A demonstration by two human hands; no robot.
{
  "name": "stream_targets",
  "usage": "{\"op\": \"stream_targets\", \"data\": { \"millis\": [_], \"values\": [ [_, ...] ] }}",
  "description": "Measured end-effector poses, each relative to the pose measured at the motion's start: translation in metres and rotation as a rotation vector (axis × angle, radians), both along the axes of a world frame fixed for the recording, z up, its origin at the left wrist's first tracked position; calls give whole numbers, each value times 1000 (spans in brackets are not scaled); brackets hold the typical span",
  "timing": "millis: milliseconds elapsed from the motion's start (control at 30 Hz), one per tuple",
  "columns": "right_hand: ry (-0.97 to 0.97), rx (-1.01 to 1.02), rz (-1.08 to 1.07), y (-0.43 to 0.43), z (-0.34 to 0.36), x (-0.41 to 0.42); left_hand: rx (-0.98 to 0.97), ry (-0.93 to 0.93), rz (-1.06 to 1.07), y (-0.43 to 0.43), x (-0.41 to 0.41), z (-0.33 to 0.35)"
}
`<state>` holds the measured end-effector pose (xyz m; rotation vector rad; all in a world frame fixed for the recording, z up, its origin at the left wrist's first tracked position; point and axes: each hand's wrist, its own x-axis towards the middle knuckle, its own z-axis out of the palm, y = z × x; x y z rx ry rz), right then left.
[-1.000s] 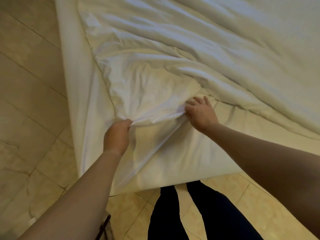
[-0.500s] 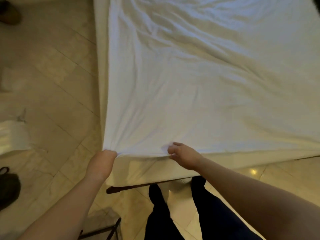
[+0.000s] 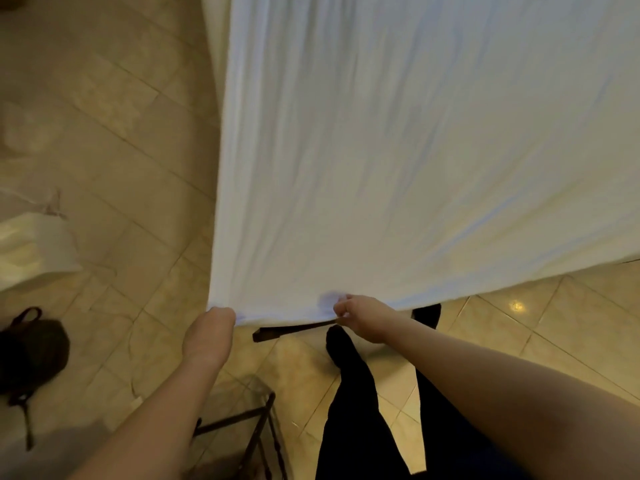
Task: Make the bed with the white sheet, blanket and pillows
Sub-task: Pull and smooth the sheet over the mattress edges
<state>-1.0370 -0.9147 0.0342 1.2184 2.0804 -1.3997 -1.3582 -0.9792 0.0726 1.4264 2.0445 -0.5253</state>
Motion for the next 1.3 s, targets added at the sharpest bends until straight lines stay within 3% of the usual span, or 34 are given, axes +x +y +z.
{"op": "stream_targets", "data": {
  "millis": [300,567,900,1300],
  "values": [
    [-115,15,32,-2,-36,-4,-15,4,-26,-12,-1,-45],
    [-265,23,43,-1,-40,-4,-149,-35,52,-5,16,-56],
    [-257,99,-140,11,40,1,-44,-173,137,-18,43,5],
    [-188,217,-230,38,135,48,147,-178,214,-5,77,115]
  ]
}}
